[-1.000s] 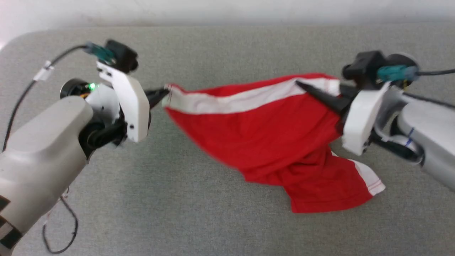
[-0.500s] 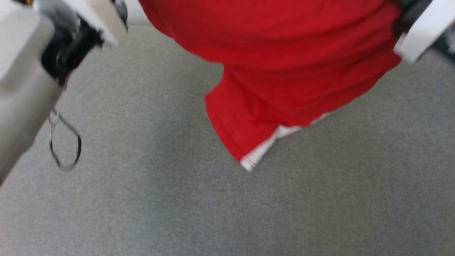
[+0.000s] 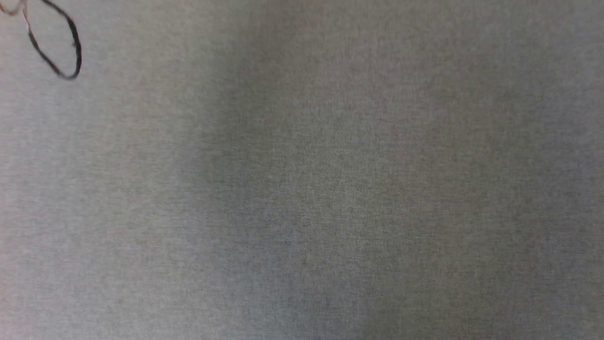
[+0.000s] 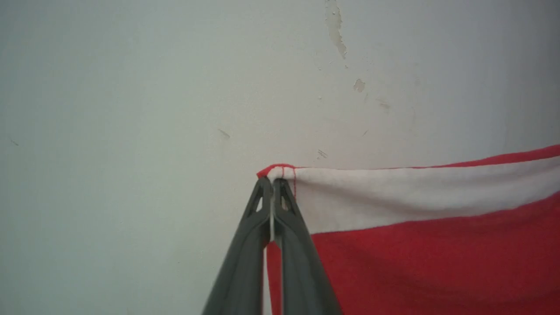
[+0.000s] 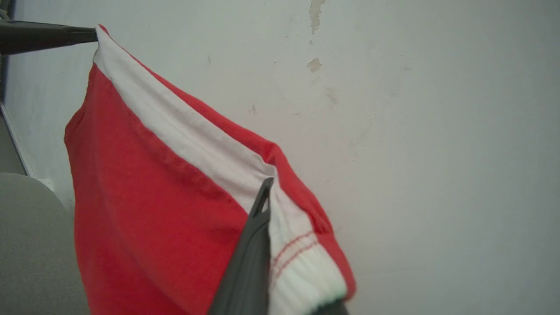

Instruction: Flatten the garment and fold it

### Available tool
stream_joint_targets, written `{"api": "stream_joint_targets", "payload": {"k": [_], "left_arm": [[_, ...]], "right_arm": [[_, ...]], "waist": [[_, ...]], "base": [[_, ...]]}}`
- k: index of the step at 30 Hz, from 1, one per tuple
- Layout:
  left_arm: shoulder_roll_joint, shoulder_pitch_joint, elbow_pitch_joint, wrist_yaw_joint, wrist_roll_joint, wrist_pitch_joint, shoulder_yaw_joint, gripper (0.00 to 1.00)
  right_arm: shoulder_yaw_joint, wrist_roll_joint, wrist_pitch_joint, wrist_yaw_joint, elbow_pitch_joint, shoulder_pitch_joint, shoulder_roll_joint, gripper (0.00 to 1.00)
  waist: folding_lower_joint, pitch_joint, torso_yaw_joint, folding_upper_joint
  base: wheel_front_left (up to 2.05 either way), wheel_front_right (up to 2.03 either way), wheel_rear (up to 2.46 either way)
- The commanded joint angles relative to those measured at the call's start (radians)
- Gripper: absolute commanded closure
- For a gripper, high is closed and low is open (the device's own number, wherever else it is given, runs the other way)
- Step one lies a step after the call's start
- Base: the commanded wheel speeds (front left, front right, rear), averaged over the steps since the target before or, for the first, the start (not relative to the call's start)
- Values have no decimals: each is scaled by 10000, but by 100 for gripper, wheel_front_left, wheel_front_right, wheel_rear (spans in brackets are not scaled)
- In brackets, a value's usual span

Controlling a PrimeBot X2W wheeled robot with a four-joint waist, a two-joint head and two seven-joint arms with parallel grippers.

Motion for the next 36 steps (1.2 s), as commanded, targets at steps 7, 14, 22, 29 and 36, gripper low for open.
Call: {"api": "stream_joint_targets", "payload": {"k": [7, 14, 22, 29, 36], "left_arm": [[-19, 771, -348, 117, 1241, -44, 903, 100], [-180, 3957, -783, -252, 1601, -46, 2214, 100], [-201, 8816, -1723, -620, 2221, -46, 3505, 100], [-282, 12795, -2397, -743, 2512, -47, 4038, 100], [-104, 15397, -3074, -338, 2691, -47, 3994, 100]], "right_arm": [[589, -90, -232, -21, 236, -60, 326, 100], [1206, 87, -493, -21, -405, 2445, 447, 100], [1367, 46, -574, -21, -1840, 6110, 130, 100], [1385, -758, -571, -21, -2922, 9558, -412, 100], [1387, -812, -546, -21, -3354, 11956, -670, 100]], "waist": [[-3, 929, -364, 0], [-3, 456, -444, 0], [-3, -993, -616, 0], [-3, -2396, -679, 0], [-3, -3177, -732, 0]], "base": [[0, 0, 0], [0, 0, 0], [0, 0, 0], [0, 0, 0], [0, 0, 0]]}}
